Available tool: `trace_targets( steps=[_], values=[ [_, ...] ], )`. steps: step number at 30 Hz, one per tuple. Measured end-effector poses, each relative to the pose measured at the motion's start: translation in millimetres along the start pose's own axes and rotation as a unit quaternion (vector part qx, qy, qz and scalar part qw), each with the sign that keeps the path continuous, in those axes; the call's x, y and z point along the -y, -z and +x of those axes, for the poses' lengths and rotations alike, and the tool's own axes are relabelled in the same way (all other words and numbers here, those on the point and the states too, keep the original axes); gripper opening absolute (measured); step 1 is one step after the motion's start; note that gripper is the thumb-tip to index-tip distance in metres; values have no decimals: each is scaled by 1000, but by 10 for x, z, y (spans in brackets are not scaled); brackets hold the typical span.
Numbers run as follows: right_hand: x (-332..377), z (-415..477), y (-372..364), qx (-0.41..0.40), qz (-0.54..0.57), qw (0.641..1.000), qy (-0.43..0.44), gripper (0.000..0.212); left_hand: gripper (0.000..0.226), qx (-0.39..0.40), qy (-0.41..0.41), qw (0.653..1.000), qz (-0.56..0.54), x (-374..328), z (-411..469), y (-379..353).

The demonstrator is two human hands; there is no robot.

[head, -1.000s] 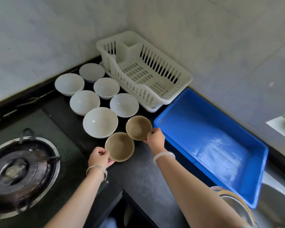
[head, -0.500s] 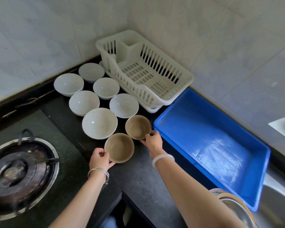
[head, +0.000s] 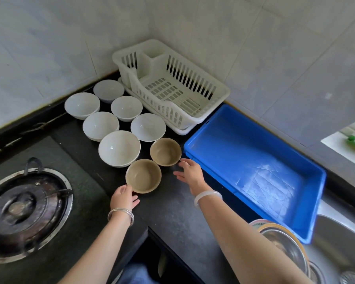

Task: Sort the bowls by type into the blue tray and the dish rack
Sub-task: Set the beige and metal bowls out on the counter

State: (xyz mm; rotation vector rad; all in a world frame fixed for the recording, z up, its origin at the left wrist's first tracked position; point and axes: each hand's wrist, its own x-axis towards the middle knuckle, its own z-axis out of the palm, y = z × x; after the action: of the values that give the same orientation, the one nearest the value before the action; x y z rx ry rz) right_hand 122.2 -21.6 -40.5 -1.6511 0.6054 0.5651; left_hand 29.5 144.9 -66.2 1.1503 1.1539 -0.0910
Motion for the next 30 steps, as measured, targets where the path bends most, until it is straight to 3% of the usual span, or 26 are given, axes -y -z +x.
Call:
trace_targets(
  steps=[5, 10, 15, 20, 23, 26, 30],
  values=[
    [-100, -384, 463, -11, -69, 992, 100, 24, 32, 43, -1, 998, 52, 253, -317, -87],
    [-387, -786, 1179, -109, -145, 970, 165, 18, 21, 142, -47, 977, 152, 515, -733, -466],
    [-793, -1184, 1909, -229, -197, 944, 135, 17, 16, 249, -132, 912, 298, 846, -1215, -957],
    [-1261, -1541, 2462, -339, -323, 881, 69, 20, 24, 325, -232, 811, 428, 1151, -1664, -1337],
    [-1488, -1699, 2611, -373, -342, 862, 21, 24, 28, 344, -284, 760, 473, 1287, -1831, -1506],
    [-1609, -1758, 2613, -375, -334, 865, 0, 26, 33, 340, -306, 734, 501, 1378, -1912, -1605],
    [-1611, -1725, 2561, -390, -330, 859, 7, 23, 37, 329, -311, 733, 507, 1414, -1897, -1632]
  ],
)
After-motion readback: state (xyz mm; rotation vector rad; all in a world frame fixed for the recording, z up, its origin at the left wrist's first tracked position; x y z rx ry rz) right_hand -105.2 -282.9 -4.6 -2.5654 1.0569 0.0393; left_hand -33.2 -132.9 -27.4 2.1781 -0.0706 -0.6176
